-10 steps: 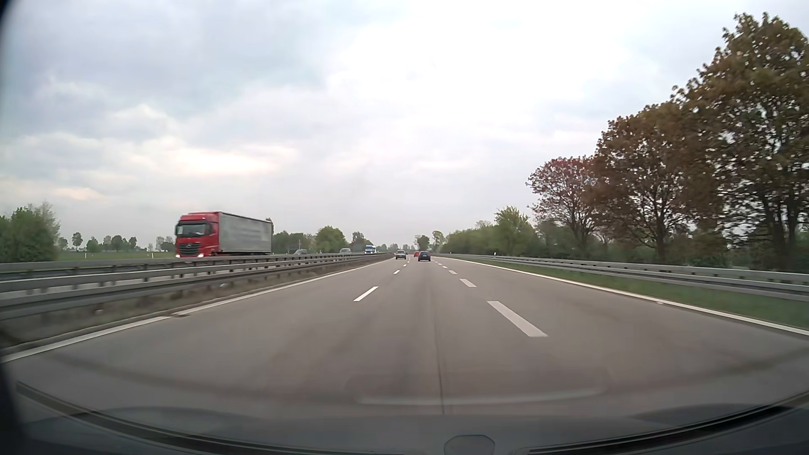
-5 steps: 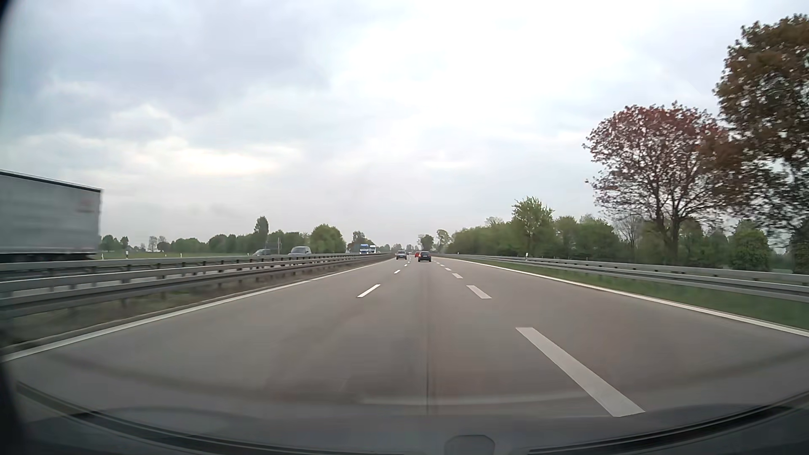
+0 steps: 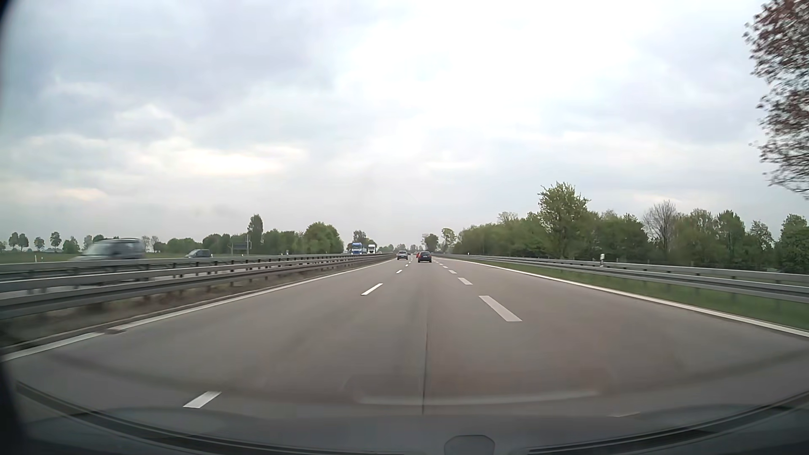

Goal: Follow the waypoints while adhering to traffic rules and regulations

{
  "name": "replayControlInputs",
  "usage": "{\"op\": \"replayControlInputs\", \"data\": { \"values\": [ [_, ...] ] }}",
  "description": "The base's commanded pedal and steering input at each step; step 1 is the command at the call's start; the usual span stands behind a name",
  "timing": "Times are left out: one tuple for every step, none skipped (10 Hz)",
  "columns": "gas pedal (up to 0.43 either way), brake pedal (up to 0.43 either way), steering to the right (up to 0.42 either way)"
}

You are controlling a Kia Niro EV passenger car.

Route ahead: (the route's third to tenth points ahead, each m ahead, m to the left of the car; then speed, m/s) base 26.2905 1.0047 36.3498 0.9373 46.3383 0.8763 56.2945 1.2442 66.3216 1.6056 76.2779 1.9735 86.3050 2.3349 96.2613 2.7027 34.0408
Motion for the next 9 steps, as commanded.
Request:
{"op": "replayControlInputs", "data": {
  "values": [
    [0.240,0.000,-0.005],
    [0.240,0.000,-0.005],
    [0.240,0.000,-0.004],
    [0.248,0.000,-0.004],
    [0.248,0.000,-0.005],
    [0.248,0.000,-0.005],
    [0.248,0.000,-0.005],
    [0.248,0.000,-0.004],
    [0.248,0.000,-0.004]
  ]
}}
